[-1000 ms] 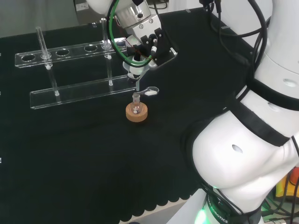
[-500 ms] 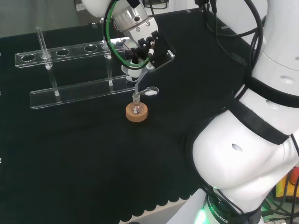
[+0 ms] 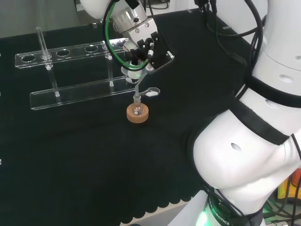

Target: Place the funnel on the round-bottom flask.

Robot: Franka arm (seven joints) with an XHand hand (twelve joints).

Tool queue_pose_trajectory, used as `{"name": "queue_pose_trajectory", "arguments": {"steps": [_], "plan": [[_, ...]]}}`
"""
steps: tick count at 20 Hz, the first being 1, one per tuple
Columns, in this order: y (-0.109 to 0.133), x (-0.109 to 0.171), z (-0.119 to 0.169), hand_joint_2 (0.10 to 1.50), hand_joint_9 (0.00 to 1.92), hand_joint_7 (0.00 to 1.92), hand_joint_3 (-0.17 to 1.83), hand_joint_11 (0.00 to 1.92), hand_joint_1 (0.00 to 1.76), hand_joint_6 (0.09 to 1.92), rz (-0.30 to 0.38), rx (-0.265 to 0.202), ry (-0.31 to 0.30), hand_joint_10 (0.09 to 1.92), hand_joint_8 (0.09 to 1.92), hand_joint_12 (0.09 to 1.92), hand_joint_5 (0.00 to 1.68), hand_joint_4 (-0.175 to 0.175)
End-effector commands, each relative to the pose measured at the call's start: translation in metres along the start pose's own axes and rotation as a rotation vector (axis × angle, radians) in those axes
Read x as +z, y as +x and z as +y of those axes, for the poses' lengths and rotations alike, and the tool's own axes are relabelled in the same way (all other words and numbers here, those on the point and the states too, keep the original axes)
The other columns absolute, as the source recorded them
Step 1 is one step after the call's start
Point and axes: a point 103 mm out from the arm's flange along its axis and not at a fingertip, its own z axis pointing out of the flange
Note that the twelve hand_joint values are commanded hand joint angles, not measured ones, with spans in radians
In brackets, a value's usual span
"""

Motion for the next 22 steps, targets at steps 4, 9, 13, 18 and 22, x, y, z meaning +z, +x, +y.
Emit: {"name": "queue_pose_trajectory", "arguments": {"steps": [4,9,13,18,22], "plan": [[0.006,0.009,0.012,0.72,0.73,0.38,0.6,0.41,0.79,0.45,0.002,-0.012,0.02,0.53,0.68,1.35,0.54,-0.025],[0.008,0.012,0.016,0.72,0.73,0.38,0.6,0.41,0.79,0.45,-0.003,-0.012,0.029,0.54,0.68,1.35,0.53,-0.025],[0.009,0.013,0.016,0.72,0.73,0.37,0.6,0.41,0.79,0.45,0.005,-0.003,0.038,0.54,0.68,1.35,0.53,-0.025],[0.008,0.015,0.018,0.72,0.72,0.37,0.6,0.41,0.79,0.46,0.017,-0.003,0.04,0.54,0.68,1.35,0.53,-0.025],[0.003,0.021,0.02,0.72,0.72,0.37,0.6,0.41,0.79,0.46,0.02,-0.005,0.046,0.54,0.68,1.35,0.53,-0.025]]}}
